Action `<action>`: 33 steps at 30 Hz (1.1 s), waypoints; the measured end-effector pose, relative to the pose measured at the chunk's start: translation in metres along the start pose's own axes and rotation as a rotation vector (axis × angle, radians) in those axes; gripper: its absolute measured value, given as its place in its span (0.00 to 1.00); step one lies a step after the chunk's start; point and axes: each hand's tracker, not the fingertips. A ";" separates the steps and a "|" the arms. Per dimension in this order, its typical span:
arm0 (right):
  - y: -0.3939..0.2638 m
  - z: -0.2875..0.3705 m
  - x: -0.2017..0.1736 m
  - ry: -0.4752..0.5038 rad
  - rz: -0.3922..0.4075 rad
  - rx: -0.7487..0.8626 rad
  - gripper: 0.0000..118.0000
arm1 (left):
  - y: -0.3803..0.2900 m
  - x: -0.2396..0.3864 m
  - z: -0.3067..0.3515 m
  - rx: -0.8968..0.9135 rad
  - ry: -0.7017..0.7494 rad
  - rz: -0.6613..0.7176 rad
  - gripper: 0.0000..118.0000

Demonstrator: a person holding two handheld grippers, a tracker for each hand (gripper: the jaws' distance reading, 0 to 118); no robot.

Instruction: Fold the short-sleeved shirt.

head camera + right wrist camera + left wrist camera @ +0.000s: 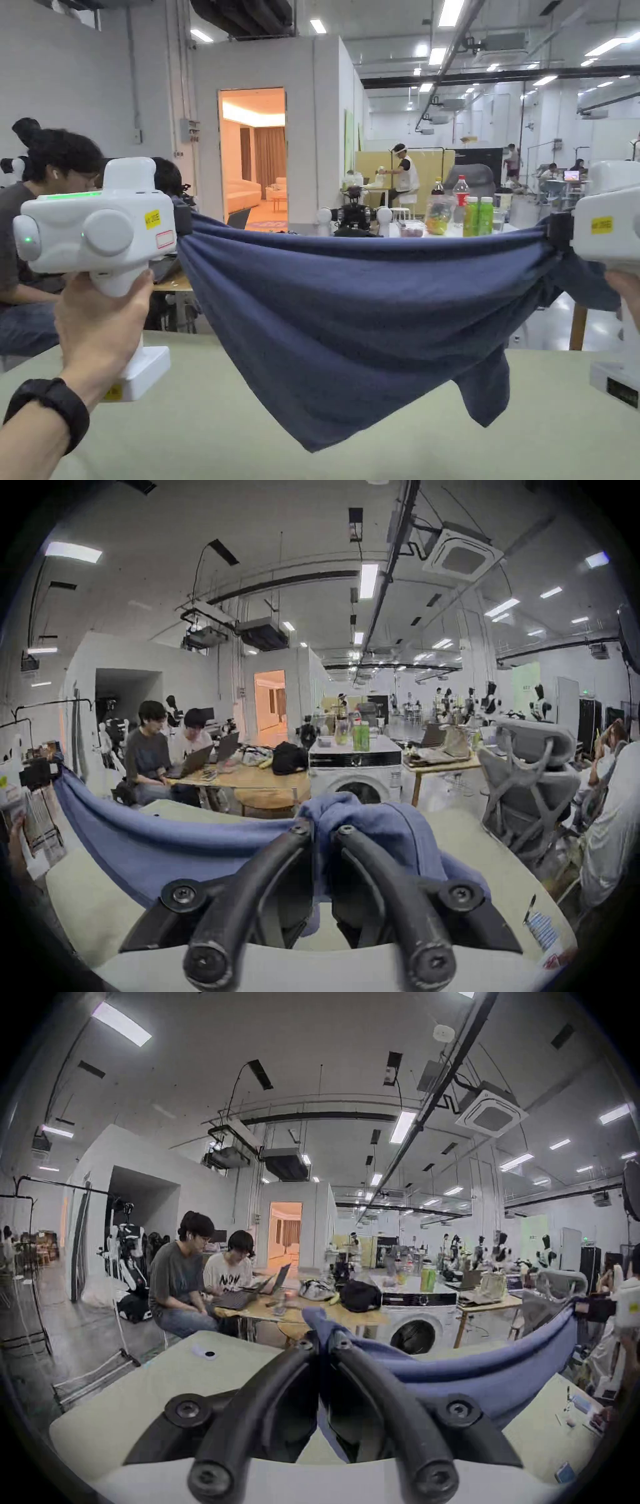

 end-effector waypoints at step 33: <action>-0.414 0.272 0.058 -0.072 -0.372 -0.425 0.23 | -0.353 -0.022 0.309 -0.501 0.117 0.262 0.32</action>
